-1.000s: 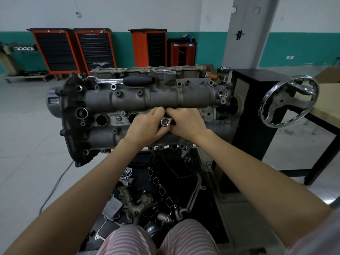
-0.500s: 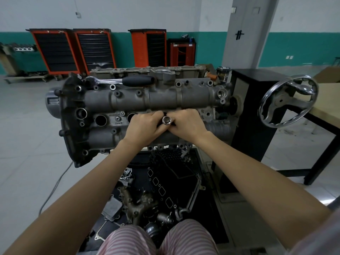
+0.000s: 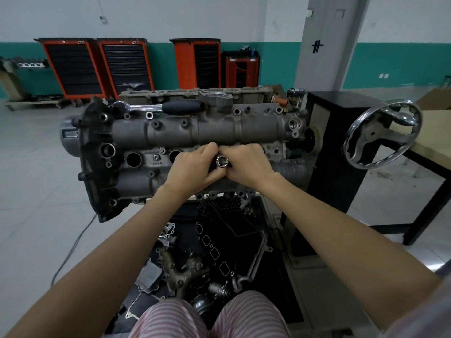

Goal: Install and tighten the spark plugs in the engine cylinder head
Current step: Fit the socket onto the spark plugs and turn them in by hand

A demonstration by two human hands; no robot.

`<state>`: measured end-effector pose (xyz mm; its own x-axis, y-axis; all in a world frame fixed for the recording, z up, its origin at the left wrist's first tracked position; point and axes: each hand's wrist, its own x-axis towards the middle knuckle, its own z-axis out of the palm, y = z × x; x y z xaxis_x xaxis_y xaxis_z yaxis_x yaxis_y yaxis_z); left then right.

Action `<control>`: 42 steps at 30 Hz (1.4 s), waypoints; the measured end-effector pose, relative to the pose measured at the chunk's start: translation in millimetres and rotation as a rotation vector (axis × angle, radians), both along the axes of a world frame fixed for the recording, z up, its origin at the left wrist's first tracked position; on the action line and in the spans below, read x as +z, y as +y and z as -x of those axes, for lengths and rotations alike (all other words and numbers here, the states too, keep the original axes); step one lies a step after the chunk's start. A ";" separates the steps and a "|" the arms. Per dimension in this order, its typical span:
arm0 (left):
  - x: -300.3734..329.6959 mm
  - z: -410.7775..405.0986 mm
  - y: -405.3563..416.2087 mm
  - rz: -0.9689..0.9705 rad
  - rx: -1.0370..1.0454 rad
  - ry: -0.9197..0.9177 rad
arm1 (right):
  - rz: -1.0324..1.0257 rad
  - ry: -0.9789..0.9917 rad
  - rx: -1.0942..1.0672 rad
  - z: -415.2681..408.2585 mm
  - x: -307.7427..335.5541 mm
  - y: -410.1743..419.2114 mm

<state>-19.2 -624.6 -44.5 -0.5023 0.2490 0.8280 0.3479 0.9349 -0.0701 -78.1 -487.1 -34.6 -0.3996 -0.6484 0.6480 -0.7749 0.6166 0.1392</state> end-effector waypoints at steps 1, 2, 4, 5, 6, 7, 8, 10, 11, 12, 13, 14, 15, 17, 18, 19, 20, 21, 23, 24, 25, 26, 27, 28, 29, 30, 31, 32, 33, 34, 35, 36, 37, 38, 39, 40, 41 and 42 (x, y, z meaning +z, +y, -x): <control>-0.2 0.5 -0.4 -0.001 0.003 0.005 | 0.022 -0.008 0.018 -1.4 1.0 0.3; -0.2 1.0 -0.9 -0.002 0.008 0.010 | 0.060 -0.016 0.041 -3.3 2.0 0.9; -0.2 2.1 -1.7 -0.004 0.015 0.014 | 0.145 -0.015 0.090 -7.4 3.0 2.4; -0.5 2.6 -2.2 -0.001 0.018 0.011 | 0.157 -0.023 0.099 -8.8 3.1 2.9; -0.9 2.8 -2.5 0.007 0.023 0.006 | 0.160 -0.033 0.105 -9.4 3.1 2.9; -1.5 3.0 -2.7 0.016 0.026 0.003 | 0.160 -0.038 0.107 -9.6 3.1 2.7; -2.1 2.9 -2.4 0.024 0.026 0.002 | 0.156 -0.040 0.105 -8.8 2.8 2.6; -1.9 2.0 -1.3 0.030 0.022 0.003 | 0.117 -0.048 0.071 -6.3 2.1 2.0; -1.2 1.3 -0.4 0.027 0.018 0.004 | 0.096 -0.052 0.042 -4.7 1.4 1.3; -0.3 0.6 0.3 0.021 0.015 0.004 | 0.085 -0.046 0.019 -2.7 0.3 0.6; 0.5 0.0 1.1 0.013 0.012 0.005 | 0.080 -0.035 0.008 -1.3 -0.5 0.0; 1.1 -0.5 1.8 0.006 0.009 0.006 | 0.076 -0.022 0.008 -0.5 -1.2 -0.2; 1.6 -0.9 2.5 0.000 0.005 0.005 | 0.072 -0.010 0.012 0.0 -1.9 -0.2; 1.9 -1.2 3.4 -0.005 0.000 -0.002 | 0.066 0.013 0.036 0.0 -2.5 0.3; 1.8 -1.4 3.6 -0.007 0.001 -0.006 | 0.063 0.020 0.053 -0.7 -1.8 0.3; 1.8 -1.5 3.4 -0.010 0.004 -0.009 | 0.066 0.021 0.069 -1.9 -0.7 0.7; 1.6 -1.6 3.2 -0.014 0.007 -0.009 | 0.080 0.022 0.084 -3.3 0.4 1.5; 1.5 -1.5 2.9 -0.019 0.009 -0.005 | 0.105 0.027 0.103 -4.7 1.5 2.4; 0.8 -1.5 1.8 -0.029 0.006 0.006 | 0.157 0.039 0.145 -7.6 1.8 3.2; 0.5 -1.2 0.9 -0.029 0.002 0.011 | 0.169 0.043 0.156 -7.6 1.6 3.4; 0.2 -0.7 -0.2 -0.026 -0.004 0.016 | 0.177 0.046 0.160 -7.5 1.5 3.2; -0.3 0.0 -1.6 -0.024 -0.010 0.017 | 0.182 0.042 0.159 -7.8 1.3 3.1; -0.7 0.6 -2.7 -0.020 -0.014 0.018 | 0.185 0.030 0.155 -7.9 1.1 3.0; -1.1 1.0 -3.4 -0.013 -0.016 0.021 | 0.189 0.018 0.152 -7.5 0.5 2.8; -1.5 1.4 -3.7 -0.005 -0.019 0.029 | 0.185 0.007 0.147 -6.9 0.4 2.4; -1.7 1.4 -3.5 0.002 -0.026 0.037 | 0.170 -0.006 0.136 -6.3 0.1 1.9; -1.6 1.3 -2.7 0.005 -0.033 0.043 | 0.143 -0.018 0.114 -5.0 -0.3 1.7; -1.1 0.8 -1.6 0.003 -0.041 0.046 | 0.108 -0.025 0.074 -3.1 -0.9 1.1; -0.2 -0.1 -0.4 -0.006 -0.050 0.045 | 0.079 -0.023 0.032 -0.6 -1.5 0.5; 0.6 -0.9 0.7 -0.018 -0.059 0.042 | 0.059 -0.013 0.003 1.3 -1.8 0.1; 1.3 -1.7 1.4 -0.027 -0.067 0.038 | 0.046 -0.002 -0.005 1.8 -1.3 -0.2; 1.6 -2.2 1.9 -0.028 -0.072 0.035 | 0.042 0.008 0.006 1.1 -0.7 -0.3; 1.6 -2.3 1.9 -0.024 -0.073 0.034 | 0.051 0.029 0.032 -0.3 -0.1 -0.4; 1.2 -2.1 1.6 -0.022 -0.071 0.032 | 0.080 0.056 0.063 -2.3 0.4 -0.4; 0.9 -1.9 1.3 -0.027 -0.065 0.028 | 0.119 0.078 0.090 -4.6 1.7 -0.3; 0.9 -1.6 0.7 -0.035 -0.054 0.025 | 0.146 0.091 0.108 -6.5 2.7 -0.4; 0.8 -1.3 0.2 -0.042 -0.040 0.023 | 0.159 0.092 0.119 -7.4 3.0 -0.5; 0.6 -0.8 -0.4 -0.041 -0.029 0.027 | 0.166 0.090 0.125 -7.8 3.0 -0.4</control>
<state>-18.4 -625.0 -43.9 -0.4730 0.2290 0.8508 0.3738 0.9266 -0.0416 -70.4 -487.5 -31.6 -0.2584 -0.5707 0.7794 -0.8356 0.5369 0.1161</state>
